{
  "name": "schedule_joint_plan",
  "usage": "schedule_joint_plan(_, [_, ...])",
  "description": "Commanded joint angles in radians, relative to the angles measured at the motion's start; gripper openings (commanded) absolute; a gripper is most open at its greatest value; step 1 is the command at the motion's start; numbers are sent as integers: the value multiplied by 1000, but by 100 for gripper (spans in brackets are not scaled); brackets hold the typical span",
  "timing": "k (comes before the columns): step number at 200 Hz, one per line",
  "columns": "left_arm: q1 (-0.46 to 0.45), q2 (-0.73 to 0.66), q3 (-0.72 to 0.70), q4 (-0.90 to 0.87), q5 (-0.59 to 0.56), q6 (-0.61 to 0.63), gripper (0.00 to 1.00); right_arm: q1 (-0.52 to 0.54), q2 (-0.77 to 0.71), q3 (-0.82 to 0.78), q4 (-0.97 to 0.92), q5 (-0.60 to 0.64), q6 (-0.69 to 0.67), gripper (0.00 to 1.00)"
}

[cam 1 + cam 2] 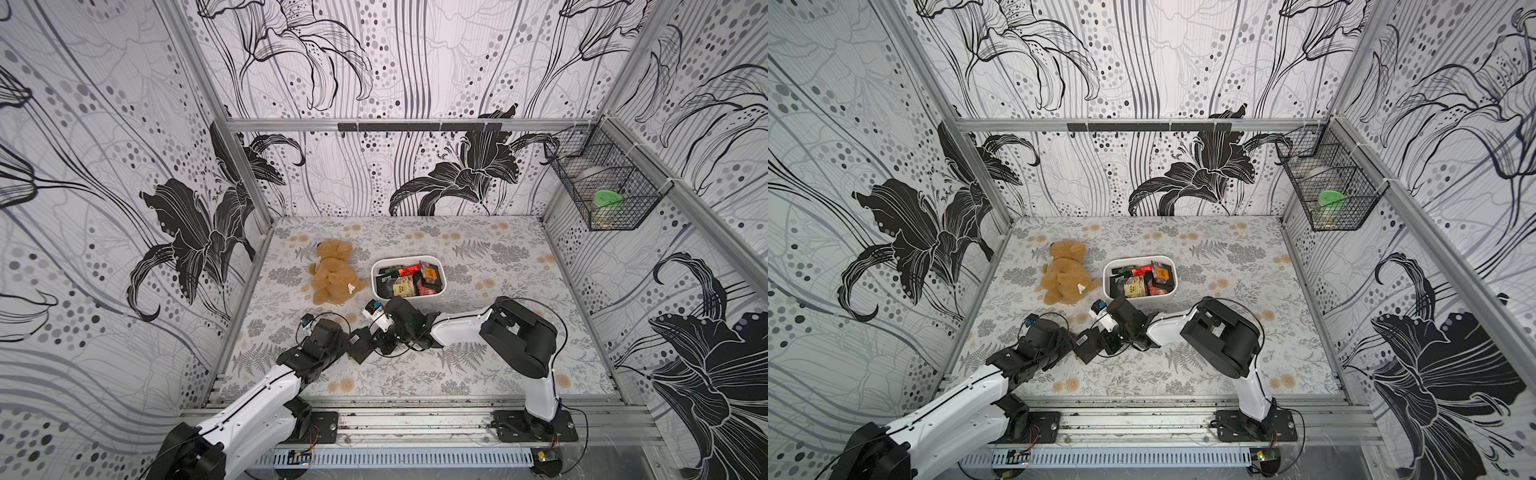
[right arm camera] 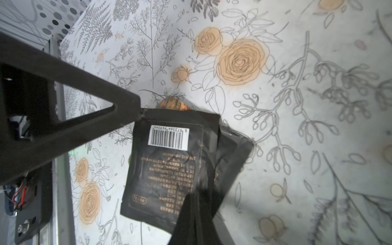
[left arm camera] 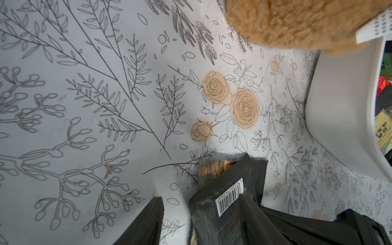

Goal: Put the tea bags into the storage box
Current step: Pick up the tea bag from the center of the board.

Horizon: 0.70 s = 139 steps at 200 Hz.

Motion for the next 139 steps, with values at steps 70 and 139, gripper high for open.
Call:
schedule_joint_plan(70, [8, -11, -32, 120, 97, 9, 58, 8, 53, 67, -112, 42, -32, 2])
schedule_joint_plan(139, [8, -58, -21, 159, 175, 39, 55, 8, 57, 72, -118, 45, -28, 0])
